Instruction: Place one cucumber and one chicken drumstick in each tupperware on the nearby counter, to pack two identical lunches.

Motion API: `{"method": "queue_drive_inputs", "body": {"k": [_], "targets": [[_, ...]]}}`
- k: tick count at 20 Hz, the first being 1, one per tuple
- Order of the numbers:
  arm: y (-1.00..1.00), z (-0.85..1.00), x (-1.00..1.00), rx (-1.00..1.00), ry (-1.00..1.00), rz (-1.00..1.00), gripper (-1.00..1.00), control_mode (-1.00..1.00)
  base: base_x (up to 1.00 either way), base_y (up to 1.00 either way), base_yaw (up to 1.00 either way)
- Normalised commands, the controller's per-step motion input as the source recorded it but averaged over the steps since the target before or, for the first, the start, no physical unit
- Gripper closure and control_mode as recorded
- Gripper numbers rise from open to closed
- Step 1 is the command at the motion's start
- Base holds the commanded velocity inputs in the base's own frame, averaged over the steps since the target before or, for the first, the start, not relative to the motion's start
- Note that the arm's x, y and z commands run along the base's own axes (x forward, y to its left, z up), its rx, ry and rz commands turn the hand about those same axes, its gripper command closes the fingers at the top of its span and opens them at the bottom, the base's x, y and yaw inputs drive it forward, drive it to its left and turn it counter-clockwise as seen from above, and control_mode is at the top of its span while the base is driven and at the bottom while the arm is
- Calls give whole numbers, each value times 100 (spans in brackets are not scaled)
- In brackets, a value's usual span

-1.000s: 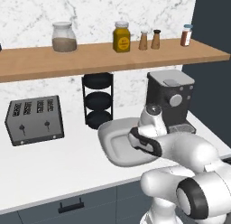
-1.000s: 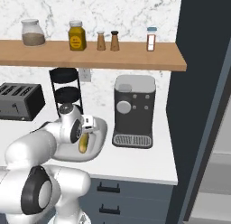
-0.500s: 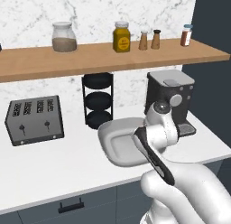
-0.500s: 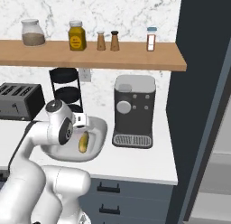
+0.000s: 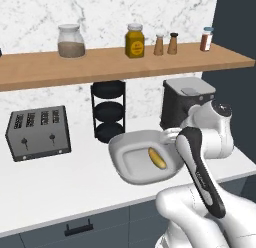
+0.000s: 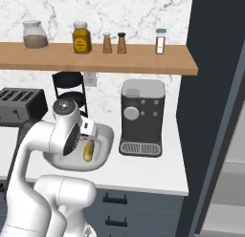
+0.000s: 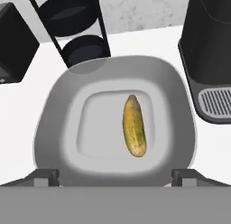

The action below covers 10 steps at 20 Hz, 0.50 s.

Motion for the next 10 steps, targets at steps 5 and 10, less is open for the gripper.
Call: {"method": "queue_drive_inputs", "body": {"k": [5,10], "targets": [[0,5,-55,1,2,-12,-100,-100,0,0,0],[38,6,-42,-28,0,-5,-100,-100,0,0,0]]}}
